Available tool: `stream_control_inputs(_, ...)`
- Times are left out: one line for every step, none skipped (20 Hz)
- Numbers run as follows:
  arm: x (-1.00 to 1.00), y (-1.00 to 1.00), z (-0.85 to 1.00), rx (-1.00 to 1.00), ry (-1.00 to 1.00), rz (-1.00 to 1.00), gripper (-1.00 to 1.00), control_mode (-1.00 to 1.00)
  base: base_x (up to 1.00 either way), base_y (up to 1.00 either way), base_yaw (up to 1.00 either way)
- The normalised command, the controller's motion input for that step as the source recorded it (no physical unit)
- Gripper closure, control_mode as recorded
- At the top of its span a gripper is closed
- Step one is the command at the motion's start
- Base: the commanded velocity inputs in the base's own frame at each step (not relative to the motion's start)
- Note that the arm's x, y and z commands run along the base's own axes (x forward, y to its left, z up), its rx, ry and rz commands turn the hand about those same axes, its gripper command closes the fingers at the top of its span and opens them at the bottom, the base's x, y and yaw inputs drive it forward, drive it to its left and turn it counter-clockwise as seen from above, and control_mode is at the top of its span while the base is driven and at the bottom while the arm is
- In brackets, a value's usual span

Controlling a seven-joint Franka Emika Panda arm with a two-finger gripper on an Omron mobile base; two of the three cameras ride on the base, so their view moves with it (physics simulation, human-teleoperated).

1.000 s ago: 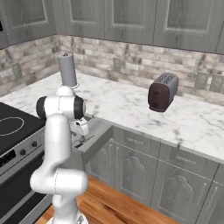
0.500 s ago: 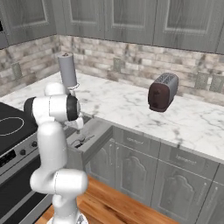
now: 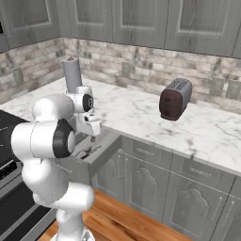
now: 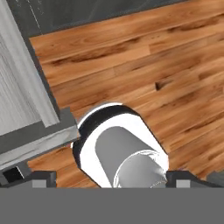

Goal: Pick up the metallic utensils from the counter and place them in the open drawer. Make sure not to pick up any wooden utensils.

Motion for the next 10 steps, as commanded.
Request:
stream_control_inputs(-1.00,-1.00,0.59,0.05,0.00,0.00,-1.00,-1.00,0.00,0.00,0.00)
stream_control_inputs(-1.00,-1.00,0.66,0.07,-0.05,0.00,-1.00,-1.00,0.00,0.00,0.00)
stream_control_inputs(-1.00,-1.00,0.67,0.09,-0.08,0.00,-1.00,-1.00,0.00,0.00,0.00)
stream_control_inputs(-1.00,-1.00,0.47,0.14,-0.15,0.00,-1.00,-1.00,0.00,0.00,0.00)
stream_control_inputs(-1.00,-1.00,0.32,0.17,-0.22,0.00,-1.00,-1.00,0.00,0.00,0.00)
stream_control_inputs(-1.00,-0.95,0.24,0.21,-0.31,0.00,-1.00,-1.00,0.00,0.00,0.00)
stream_control_inputs(-1.00,-0.97,0.19,0.26,-0.34,0.00,-1.00,-1.00,0.00,0.00,0.00)
stream_control_inputs(-1.00,-0.90,0.18,0.25,-0.33,0.00,-1.00,-1.00,0.00,0.00,0.00)
stream_control_inputs(-1.00,-0.80,0.13,0.23,-0.32,0.00,-1.00,-1.00,0.00,0.00,0.00)
stream_control_inputs(-1.00,-0.74,0.04,0.22,-0.32,0.00,-1.00,-1.00,0.00,0.00,0.00)
